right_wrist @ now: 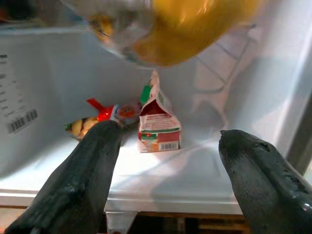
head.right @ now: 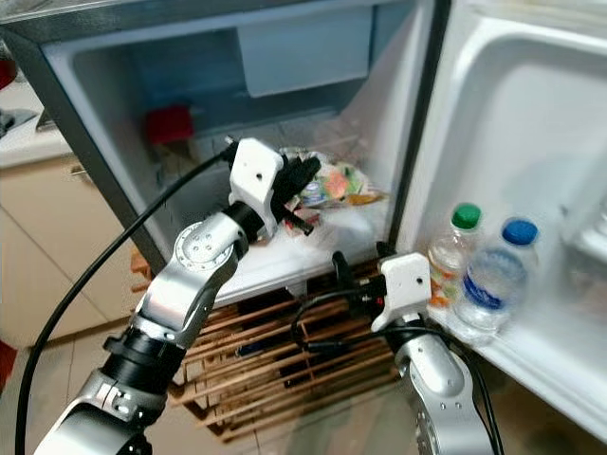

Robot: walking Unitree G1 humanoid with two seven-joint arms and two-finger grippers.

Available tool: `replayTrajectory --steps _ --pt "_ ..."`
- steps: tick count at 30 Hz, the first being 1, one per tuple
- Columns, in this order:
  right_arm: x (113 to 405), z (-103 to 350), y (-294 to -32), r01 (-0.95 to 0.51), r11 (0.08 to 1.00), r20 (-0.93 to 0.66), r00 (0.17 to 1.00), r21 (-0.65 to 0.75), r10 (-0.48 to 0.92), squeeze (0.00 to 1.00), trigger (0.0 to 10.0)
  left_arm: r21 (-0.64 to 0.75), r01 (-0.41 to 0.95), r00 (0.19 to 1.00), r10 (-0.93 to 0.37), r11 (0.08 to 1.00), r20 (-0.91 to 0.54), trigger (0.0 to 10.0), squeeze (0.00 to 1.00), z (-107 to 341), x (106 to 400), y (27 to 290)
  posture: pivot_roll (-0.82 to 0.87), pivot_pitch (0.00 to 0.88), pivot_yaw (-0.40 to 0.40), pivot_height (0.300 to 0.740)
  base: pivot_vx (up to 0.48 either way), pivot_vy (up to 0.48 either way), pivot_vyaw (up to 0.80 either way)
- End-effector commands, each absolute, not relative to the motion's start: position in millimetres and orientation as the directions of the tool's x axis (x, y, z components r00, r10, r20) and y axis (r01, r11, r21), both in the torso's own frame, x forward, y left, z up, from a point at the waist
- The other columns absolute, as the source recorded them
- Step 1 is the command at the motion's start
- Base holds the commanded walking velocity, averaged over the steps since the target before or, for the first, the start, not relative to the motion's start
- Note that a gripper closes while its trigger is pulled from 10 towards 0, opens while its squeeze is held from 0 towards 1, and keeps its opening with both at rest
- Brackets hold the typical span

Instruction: Restocking fridge

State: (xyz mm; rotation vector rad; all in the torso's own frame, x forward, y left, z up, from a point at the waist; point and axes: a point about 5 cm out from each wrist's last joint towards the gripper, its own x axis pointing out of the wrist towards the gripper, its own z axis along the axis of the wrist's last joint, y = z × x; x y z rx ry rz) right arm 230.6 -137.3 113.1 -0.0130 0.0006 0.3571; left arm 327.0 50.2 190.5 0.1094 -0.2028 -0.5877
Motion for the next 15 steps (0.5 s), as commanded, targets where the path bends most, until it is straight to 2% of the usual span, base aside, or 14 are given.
replayTrajectory --steps 1,6,15 --pt "228.4 110.3 -142.9 -0.339 0.941 -0.019 0.941 -0.023 0.338 0.08 10.0 0.174 0.515 0.807 -0.543 0.839 0.232 10.0 0.00 209.1 326.2 48.5 -0.21 0.000 0.080 0.740 0.000 0.000 0.00" --pt "226.3 109.4 -137.7 -0.375 0.927 -0.025 0.927 -0.008 0.374 0.08 10.0 0.193 0.436 0.827 -0.476 0.879 0.299 10.0 0.00 222.9 327.1 61.3 -0.20 0.000 0.076 0.740 0.000 0.000 0.00" --pt "220.2 108.9 -131.0 -0.416 0.909 -0.037 0.909 0.001 0.416 0.08 10.0 0.300 0.410 0.796 -0.499 0.861 0.343 10.0 0.00 237.3 329.7 65.6 -0.21 0.000 0.075 0.740 0.000 0.000 0.00"
